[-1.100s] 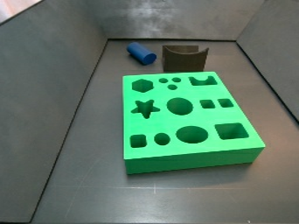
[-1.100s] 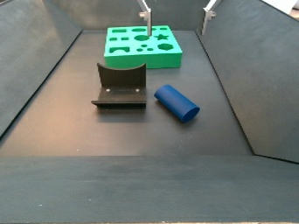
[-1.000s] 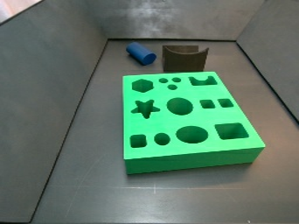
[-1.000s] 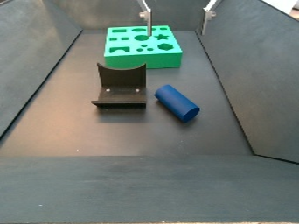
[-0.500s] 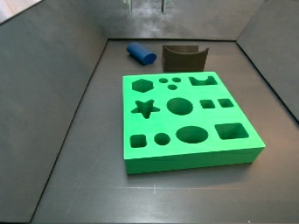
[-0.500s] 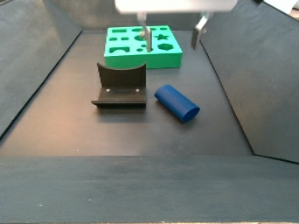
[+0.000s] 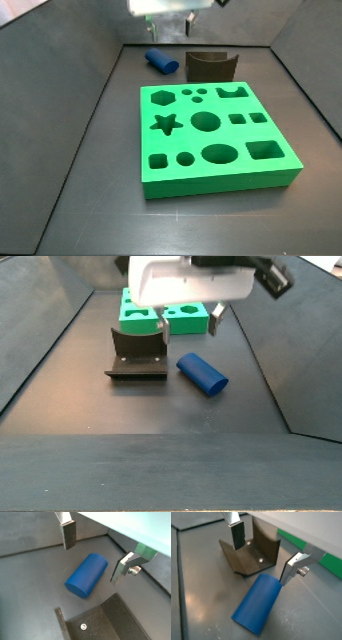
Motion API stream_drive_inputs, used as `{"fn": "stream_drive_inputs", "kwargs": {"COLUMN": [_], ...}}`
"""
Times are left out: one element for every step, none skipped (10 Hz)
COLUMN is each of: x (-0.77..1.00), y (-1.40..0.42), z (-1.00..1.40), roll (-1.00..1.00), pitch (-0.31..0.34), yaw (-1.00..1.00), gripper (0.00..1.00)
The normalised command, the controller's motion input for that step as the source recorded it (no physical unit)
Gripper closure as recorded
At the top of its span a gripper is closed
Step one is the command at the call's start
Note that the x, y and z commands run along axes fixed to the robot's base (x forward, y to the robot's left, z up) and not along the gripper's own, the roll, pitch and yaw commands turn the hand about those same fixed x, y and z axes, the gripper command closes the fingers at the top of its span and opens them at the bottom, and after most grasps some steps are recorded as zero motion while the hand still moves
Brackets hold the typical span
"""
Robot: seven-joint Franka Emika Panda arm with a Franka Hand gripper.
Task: Pick up the oval object. Move up. Place the oval object on the fixture. Regrasp the oval object. Move to above the board. Insert the oval object.
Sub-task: Pick up the oval object.
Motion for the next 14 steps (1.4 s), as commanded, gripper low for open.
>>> {"fn": "stream_drive_inputs", "kwargs": {"x": [-0.02,0.00,0.00,0.00,0.00,0.00,0.00,0.00,0.00,-0.04,-0.01,0.00,0.00,0.00], "y": [-0.02,-0.02,-0.02,-0.03,-0.02,0.00,0.00,0.00,0.00,0.00,0.00,0.00,0.00,0.00], "z": [-1.00,-1.00,-1.00,-1.00,-1.00,-1.00,-1.00,-1.00,-0.99,-0.69,0.00,0.00,0.00,0.00], "roll": [0.03,0.02,0.02,0.01,0.02,0.03,0.01,0.00,0.00,0.01,0.00,0.00,0.00,0.00], "pitch": [-0.090,-0.081,-0.071,-0.057,-0.053,-0.047,-0.063,-0.066,-0.094,-0.121,-0.040,0.000,0.000,0.000], "yaw": [0.38,0.37,0.37,0.37,0.36,0.39,0.50,0.49,0.46,0.40,0.00,0.00,0.00,0.00], "gripper": [0.00,0.00,0.00,0.00,0.00,0.00,0.00,0.00,0.00,0.00,0.00,0.00,1.00,1.00]}}
